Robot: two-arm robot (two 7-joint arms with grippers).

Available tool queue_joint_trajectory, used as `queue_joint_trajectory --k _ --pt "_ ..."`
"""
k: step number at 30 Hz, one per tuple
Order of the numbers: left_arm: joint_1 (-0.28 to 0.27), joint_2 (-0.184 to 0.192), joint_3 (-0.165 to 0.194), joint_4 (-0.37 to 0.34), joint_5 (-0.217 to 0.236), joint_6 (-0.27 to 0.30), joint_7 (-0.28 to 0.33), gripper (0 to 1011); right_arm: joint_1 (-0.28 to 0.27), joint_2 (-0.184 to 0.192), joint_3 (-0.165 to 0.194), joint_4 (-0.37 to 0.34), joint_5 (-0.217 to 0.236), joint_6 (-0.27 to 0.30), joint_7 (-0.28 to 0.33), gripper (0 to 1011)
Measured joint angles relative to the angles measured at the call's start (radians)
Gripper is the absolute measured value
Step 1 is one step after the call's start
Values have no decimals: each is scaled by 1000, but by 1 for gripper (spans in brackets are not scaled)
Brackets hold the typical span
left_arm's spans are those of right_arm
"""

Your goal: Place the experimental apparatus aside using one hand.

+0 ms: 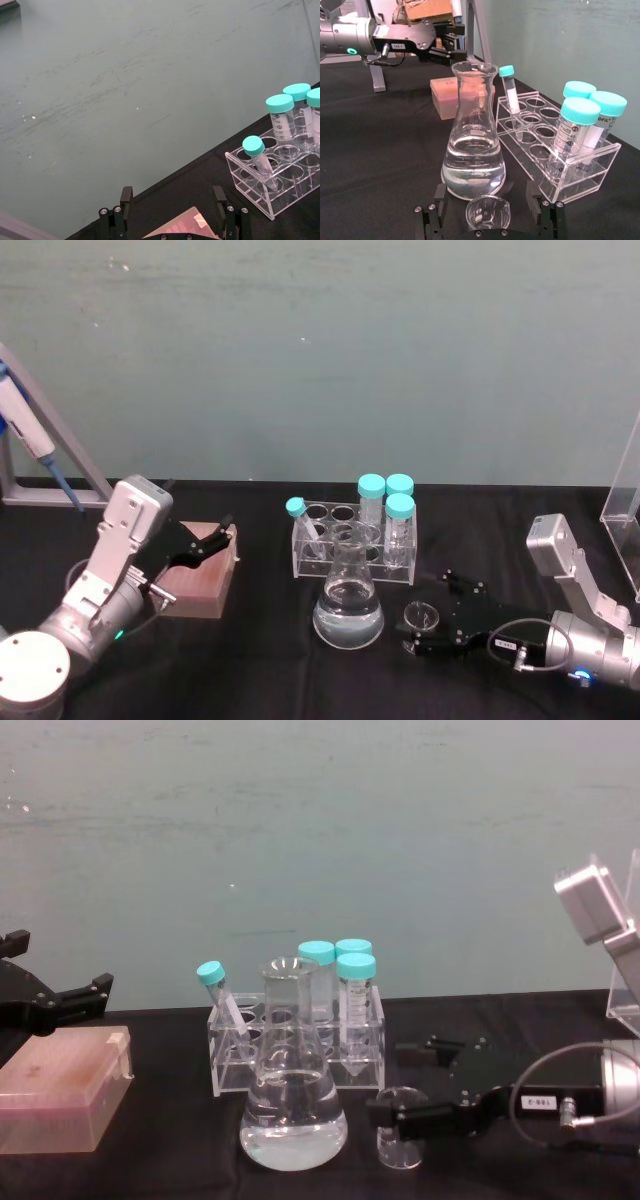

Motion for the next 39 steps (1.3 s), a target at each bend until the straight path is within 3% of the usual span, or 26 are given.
queue_joint_trajectory --k 39 --pt "0 0 0 0 0 0 0 1000 45 -16 -47 80 -8 3 13 1000"
